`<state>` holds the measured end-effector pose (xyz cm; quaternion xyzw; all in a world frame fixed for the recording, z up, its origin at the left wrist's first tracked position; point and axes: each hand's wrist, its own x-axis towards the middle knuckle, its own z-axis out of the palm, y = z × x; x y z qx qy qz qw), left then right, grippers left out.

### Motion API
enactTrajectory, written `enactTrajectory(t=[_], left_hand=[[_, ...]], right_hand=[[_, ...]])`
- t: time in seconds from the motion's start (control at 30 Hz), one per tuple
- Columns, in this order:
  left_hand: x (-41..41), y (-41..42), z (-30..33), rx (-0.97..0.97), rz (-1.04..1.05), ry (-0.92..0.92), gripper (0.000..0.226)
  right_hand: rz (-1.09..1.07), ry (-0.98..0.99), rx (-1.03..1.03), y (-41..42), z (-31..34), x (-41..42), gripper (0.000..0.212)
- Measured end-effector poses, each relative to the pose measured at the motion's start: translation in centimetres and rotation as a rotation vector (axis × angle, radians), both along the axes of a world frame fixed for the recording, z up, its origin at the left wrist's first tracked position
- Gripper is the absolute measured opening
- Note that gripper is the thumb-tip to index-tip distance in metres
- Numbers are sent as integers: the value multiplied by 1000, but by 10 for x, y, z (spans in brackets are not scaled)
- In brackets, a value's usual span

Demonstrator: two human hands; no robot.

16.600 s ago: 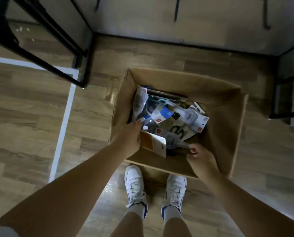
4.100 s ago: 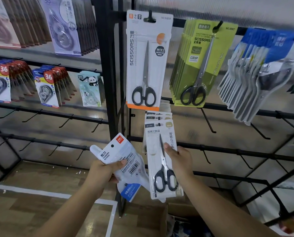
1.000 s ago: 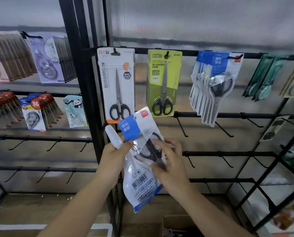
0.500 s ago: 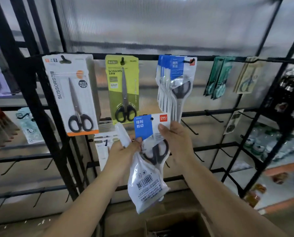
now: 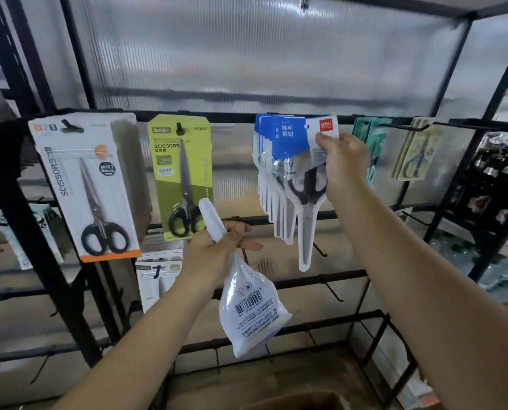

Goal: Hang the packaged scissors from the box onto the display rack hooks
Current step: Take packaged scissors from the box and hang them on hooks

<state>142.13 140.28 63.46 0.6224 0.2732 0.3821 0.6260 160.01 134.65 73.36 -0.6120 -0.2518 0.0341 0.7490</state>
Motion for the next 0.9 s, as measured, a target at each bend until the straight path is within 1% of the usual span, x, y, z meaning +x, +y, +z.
enactTrajectory(t=[0.1, 0.23, 0.37, 0.47, 0.57, 0.63, 0.7, 0.8, 0.83, 0.9], left_hand=[[7, 0, 2, 0, 7, 2, 17], [12, 1, 2, 4, 4, -3, 17], [16, -1, 0, -7, 19, -20, 19], [18, -2, -2, -12, 21, -28, 20], [16, -3, -1, -21, 32, -24, 20], [15, -2, 3, -27, 36, -28, 18], [14, -1, 7, -51, 50, -58, 17], [13, 1, 9, -51, 137, -150, 18], [12, 2, 9, -41, 174, -197, 19], [10, 2, 8, -8, 244, -264, 20]], right_hand=[[-6, 0, -28, 3, -5, 10, 14], [-56, -50, 41, 5, -7, 19, 20], [-38, -72, 14, 10, -8, 25, 19], [-25, -37, -2, 20, -11, 32, 17], [1, 9, -47, 31, -14, 39, 7], [26, 83, -53, 36, -18, 43, 14], [4, 150, -28, 37, -25, 41, 19], [-66, 166, 91, 23, -42, 27, 30], [-49, 143, 98, 15, -49, 19, 29], [86, 83, 3, 0, -65, -1, 14]])
